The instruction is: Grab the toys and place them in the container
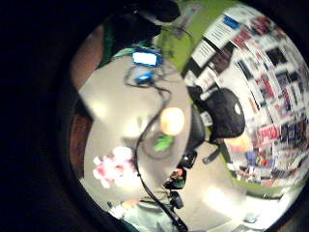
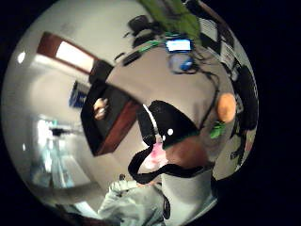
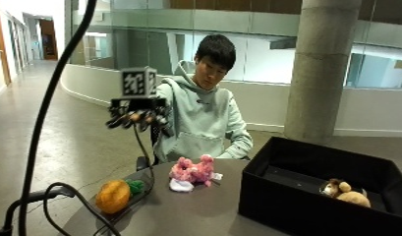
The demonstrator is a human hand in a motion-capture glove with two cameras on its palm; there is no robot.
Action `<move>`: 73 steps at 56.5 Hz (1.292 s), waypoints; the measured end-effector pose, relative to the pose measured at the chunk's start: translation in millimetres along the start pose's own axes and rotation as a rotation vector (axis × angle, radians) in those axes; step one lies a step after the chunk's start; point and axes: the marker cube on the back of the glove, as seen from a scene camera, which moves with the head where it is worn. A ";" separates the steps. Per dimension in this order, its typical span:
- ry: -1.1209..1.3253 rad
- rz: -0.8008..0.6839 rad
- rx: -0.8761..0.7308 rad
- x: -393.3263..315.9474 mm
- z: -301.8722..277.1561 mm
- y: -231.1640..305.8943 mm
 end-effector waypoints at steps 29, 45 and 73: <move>0.032 0.217 -0.304 145.3 168.3 99.0; 0.000 0.116 -0.429 144.3 153.1 95.0; 0.007 -0.289 -0.674 4.0 -2.8 88.6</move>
